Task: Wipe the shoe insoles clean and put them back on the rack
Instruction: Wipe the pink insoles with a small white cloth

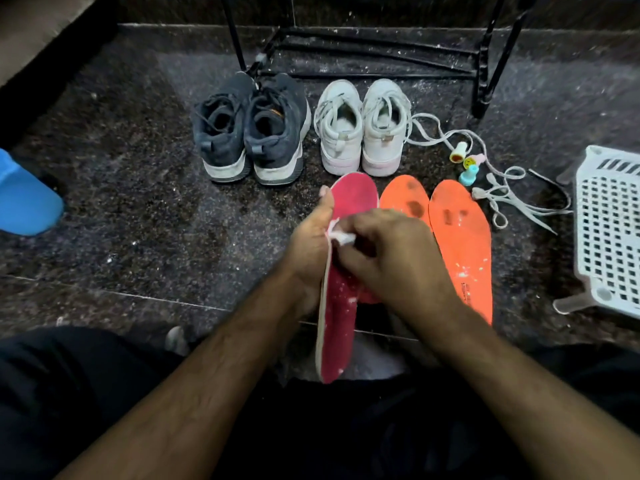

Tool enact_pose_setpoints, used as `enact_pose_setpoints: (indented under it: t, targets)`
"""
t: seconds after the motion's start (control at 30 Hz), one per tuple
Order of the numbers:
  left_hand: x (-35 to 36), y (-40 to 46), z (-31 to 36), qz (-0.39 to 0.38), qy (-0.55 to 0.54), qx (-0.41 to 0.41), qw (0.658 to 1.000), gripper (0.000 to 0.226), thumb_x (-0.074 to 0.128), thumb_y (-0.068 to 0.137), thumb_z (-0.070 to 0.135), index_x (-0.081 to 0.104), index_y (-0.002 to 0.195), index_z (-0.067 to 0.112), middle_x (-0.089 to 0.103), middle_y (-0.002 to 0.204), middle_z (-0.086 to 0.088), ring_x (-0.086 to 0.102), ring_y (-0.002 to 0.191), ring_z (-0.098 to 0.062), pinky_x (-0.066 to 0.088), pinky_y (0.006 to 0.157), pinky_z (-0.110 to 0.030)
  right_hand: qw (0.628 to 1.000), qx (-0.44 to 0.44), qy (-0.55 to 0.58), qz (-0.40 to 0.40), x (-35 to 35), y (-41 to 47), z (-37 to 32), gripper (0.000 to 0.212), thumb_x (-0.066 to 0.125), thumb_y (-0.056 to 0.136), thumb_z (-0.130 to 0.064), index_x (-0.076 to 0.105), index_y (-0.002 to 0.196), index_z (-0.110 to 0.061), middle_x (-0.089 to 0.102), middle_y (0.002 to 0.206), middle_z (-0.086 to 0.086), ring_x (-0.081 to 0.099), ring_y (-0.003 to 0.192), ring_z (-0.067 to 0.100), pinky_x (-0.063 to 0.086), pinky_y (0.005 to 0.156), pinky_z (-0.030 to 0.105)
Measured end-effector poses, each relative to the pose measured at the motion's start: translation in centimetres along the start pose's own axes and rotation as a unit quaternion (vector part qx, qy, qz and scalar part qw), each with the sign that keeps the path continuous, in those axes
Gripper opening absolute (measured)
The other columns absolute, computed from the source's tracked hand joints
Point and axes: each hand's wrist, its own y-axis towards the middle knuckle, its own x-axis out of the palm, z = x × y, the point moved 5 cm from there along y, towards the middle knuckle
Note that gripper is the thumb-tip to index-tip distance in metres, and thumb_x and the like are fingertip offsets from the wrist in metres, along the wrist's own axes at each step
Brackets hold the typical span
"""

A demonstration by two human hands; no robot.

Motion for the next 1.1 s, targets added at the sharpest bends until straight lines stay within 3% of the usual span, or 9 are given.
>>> enact_pose_setpoints:
  t: [0.13,0.23,0.37,0.53,0.63,0.7,0.8,0.93,1.1]
  targets:
    - [0.7,-0.3,-0.7,-0.023,0.109,-0.014,0.994,0.079,0.02,0.098,0.069,0.075,0.098,0.012,0.067,0.069,-0.022,0.055,0.042,-0.027,0.046,0.041,-0.027,0.989,0.07,-0.012,0.131,-2.7,2.9,3.2,0.02,0.066,0.082,-0.028,0.074,0.1,-0.021,0.07,0.089,-0.001,0.06,0.085,0.022,0.047,0.079,0.038]
    - [0.7,-0.5,-0.4,-0.013,0.049,-0.007,0.999,0.073,0.021,0.099,0.065,0.064,0.109,0.007,0.07,0.071,-0.016,0.062,0.047,-0.027,0.05,0.042,-0.029,0.996,0.032,-0.01,0.08,-1.2,2.3,1.9,0.021,0.063,0.086,-0.03,0.072,0.103,-0.022,0.069,0.091,0.0,0.061,0.088,0.024,0.048,0.081,0.042]
    - [-0.3,-0.2,1.3,-0.01,-0.031,0.026,0.999,0.098,0.018,0.097,0.072,0.053,0.131,-0.013,0.066,0.105,-0.025,0.064,0.1,-0.034,0.058,0.083,-0.037,0.998,-0.057,0.006,-0.023,1.0,-1.0,-1.5,0.02,0.06,0.085,-0.033,0.074,0.098,-0.026,0.067,0.084,-0.002,0.059,0.084,0.027,0.046,0.075,0.045]
    - [0.2,-0.1,0.6,0.009,0.024,0.017,1.0,0.082,0.019,0.096,0.072,0.065,0.111,0.006,0.066,0.067,-0.014,0.062,0.046,-0.026,0.049,0.039,-0.031,0.99,-0.007,-0.131,0.053,-1.4,1.3,1.0,0.02,0.065,0.082,-0.039,0.075,0.099,-0.033,0.067,0.088,-0.007,0.055,0.089,0.026,0.041,0.077,0.043]
    - [0.2,0.0,0.1,-0.003,0.059,0.015,0.998,0.085,0.013,0.097,0.072,0.058,0.126,0.007,0.069,0.07,-0.015,0.064,0.046,-0.026,0.046,0.035,-0.028,0.983,0.067,-0.145,0.088,-2.6,3.1,2.8,0.022,0.064,0.084,-0.038,0.075,0.103,-0.034,0.066,0.091,-0.004,0.052,0.092,0.028,0.037,0.077,0.042]
    - [0.2,-0.3,0.3,0.004,0.034,0.01,0.999,0.081,0.017,0.096,0.072,0.062,0.12,0.009,0.071,0.074,-0.015,0.066,0.052,-0.026,0.051,0.043,-0.031,0.985,0.023,-0.159,0.066,-1.4,2.2,1.1,0.02,0.064,0.084,-0.034,0.076,0.098,-0.03,0.065,0.088,0.0,0.053,0.088,0.03,0.04,0.074,0.041]
    - [-0.2,-0.5,0.8,0.036,-0.017,0.028,0.999,0.081,0.032,0.098,0.066,0.059,0.132,-0.002,0.068,0.113,-0.024,0.065,0.097,-0.033,0.055,0.082,-0.036,0.983,-0.061,-0.172,0.002,0.7,-0.9,-2.0,0.022,0.058,0.079,-0.031,0.076,0.09,-0.025,0.064,0.083,0.002,0.054,0.081,0.031,0.043,0.068,0.041]
    - [0.3,-0.4,0.3,0.032,0.075,0.005,0.997,0.059,0.041,0.101,0.055,0.064,0.093,0.002,0.065,0.062,-0.012,0.059,0.044,-0.02,0.046,0.041,-0.022,0.976,-0.018,-0.215,0.012,-1.2,0.5,0.5,0.025,0.057,0.083,-0.041,0.075,0.098,-0.033,0.066,0.089,-0.002,0.054,0.089,0.03,0.036,0.074,0.04]
    - [0.1,-0.6,0.5,0.076,0.057,0.01,0.995,0.061,0.031,0.105,0.05,0.067,0.084,0.006,0.063,0.054,-0.008,0.057,0.037,-0.016,0.043,0.034,-0.019,0.973,0.02,-0.228,0.027,-0.9,1.4,0.6,0.016,0.07,0.08,-0.032,0.077,0.094,-0.029,0.064,0.087,0.004,0.055,0.087,0.033,0.04,0.072,0.041]
